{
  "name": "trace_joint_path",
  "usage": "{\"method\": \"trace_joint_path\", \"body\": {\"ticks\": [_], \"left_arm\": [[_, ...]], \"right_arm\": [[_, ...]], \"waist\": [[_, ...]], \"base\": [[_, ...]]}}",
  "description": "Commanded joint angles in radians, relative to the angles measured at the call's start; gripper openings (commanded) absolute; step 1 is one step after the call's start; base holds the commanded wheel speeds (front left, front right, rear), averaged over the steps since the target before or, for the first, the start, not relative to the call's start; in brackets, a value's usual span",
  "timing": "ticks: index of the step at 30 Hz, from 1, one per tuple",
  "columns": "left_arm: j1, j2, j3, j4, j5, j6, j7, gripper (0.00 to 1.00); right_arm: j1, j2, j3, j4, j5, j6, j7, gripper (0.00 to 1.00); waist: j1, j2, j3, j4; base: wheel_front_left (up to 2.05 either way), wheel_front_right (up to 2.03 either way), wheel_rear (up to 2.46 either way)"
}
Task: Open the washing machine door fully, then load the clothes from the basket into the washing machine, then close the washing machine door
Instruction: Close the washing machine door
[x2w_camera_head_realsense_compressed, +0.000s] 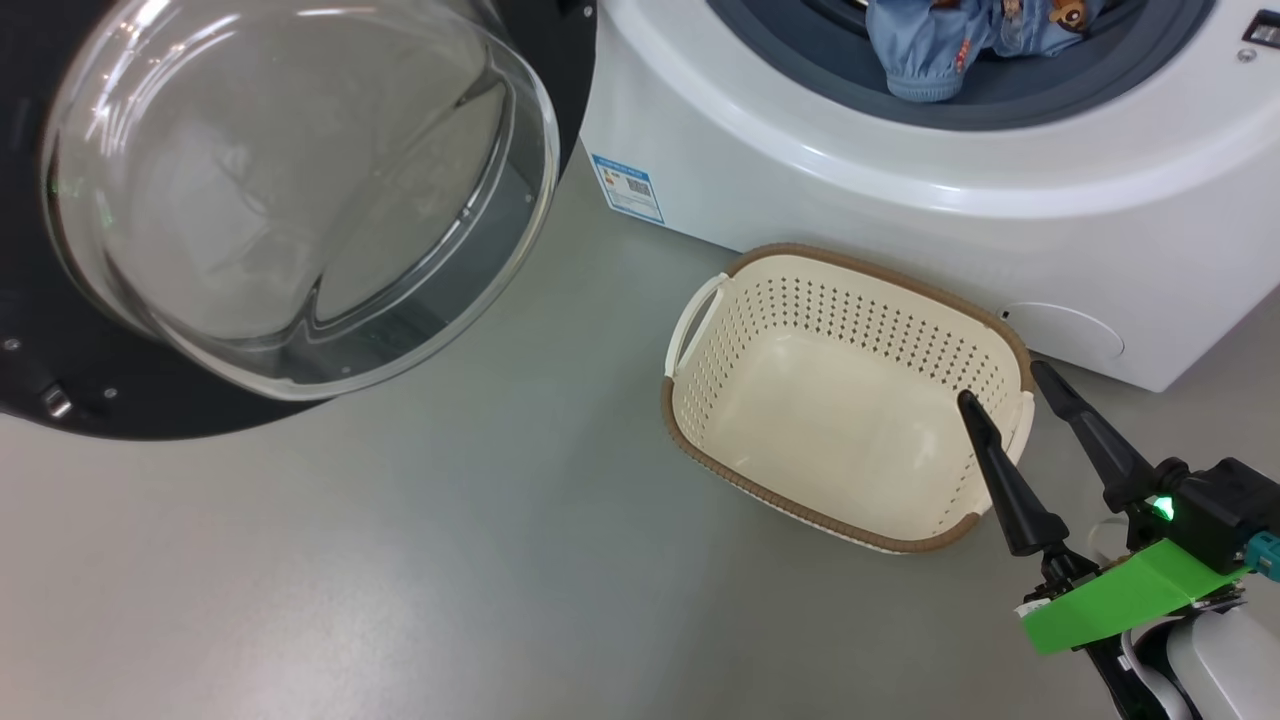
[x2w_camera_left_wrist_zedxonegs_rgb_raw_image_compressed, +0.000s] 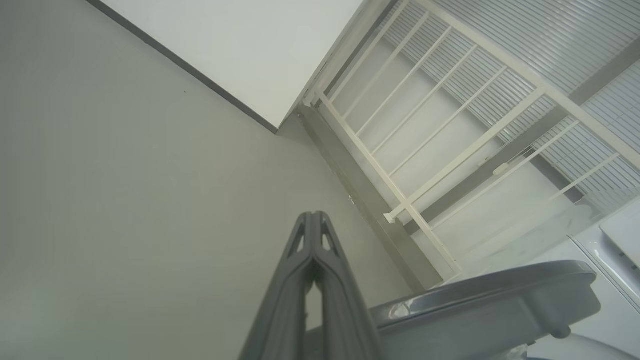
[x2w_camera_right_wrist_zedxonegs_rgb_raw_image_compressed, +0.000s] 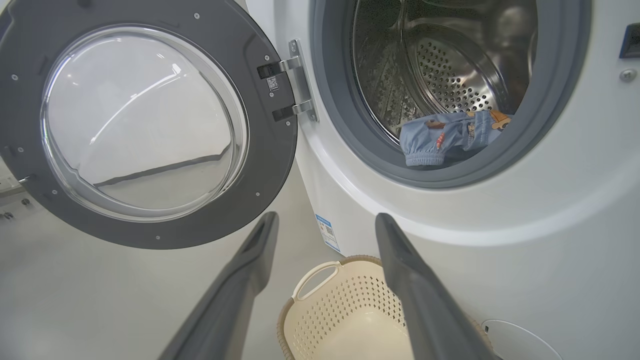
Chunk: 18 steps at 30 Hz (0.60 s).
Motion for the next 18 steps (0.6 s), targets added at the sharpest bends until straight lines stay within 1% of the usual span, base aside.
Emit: {"method": "trace_joint_path", "body": {"ticks": [1,13,18], "left_arm": [[-0.014,0.082,0.010,-0.018,-0.011,-0.005,0.017,0.00],[0.007,0.084,-0.041,-0.034,-0.066,-0.005,0.135,0.00],[0.020,0.076,-0.055,-0.046,-0.081,-0.005,0.155,0.00]], "right_arm": [[0.009,-0.017,0.014,-0.029,-0.016,0.007,-0.008,1.00],[-0.009,-0.044,0.021,-0.038,-0.014,0.007,-0.008,1.00],[-0.015,-0.046,0.021,-0.040,-0.015,0.007,-0.008,1.00]], "waist": [[0.0000,-0.0001,0.013,-0.007],[0.0000,-0.0001,0.057,-0.027],[0.0000,-0.0001,0.069,-0.033]], "base": [[0.00,0.00,0.00],[0.00,0.00,0.00],[0.00,0.00,0.00]]}}
